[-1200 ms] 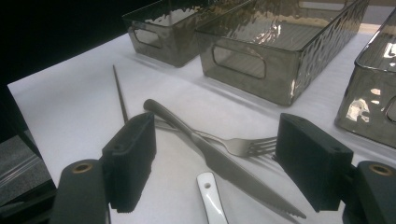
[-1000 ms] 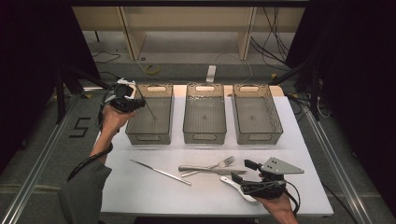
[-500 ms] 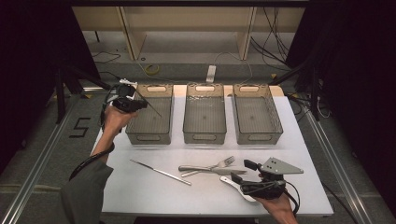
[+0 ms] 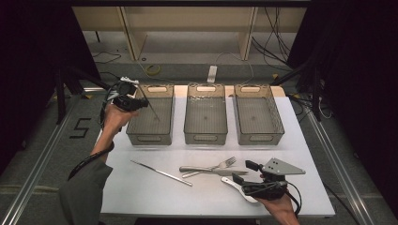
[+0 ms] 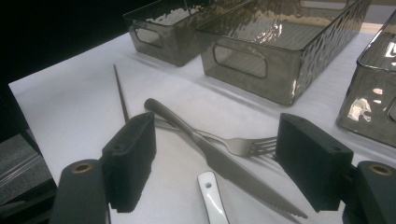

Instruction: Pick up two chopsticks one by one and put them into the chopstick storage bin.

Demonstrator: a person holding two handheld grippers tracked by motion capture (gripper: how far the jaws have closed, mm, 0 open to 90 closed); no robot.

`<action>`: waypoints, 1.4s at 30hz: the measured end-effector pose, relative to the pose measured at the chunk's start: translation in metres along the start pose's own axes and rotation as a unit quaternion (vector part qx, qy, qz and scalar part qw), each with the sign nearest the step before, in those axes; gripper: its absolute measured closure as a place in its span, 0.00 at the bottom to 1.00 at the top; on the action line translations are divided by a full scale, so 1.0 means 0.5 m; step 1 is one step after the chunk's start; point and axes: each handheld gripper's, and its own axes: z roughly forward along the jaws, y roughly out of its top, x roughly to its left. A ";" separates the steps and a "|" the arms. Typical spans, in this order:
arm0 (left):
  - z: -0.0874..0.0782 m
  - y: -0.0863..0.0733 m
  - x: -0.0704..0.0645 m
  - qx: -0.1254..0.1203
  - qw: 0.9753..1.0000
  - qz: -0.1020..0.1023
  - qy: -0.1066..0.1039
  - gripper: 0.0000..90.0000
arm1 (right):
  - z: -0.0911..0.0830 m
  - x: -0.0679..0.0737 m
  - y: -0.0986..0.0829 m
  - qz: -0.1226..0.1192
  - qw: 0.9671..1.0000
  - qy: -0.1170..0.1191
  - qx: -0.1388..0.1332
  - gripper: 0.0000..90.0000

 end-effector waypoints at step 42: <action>-0.080 -0.038 -0.094 0.042 0.994 0.072 -0.077 0.29 | 0.001 0.001 -0.001 0.000 1.000 0.001 0.002 0.33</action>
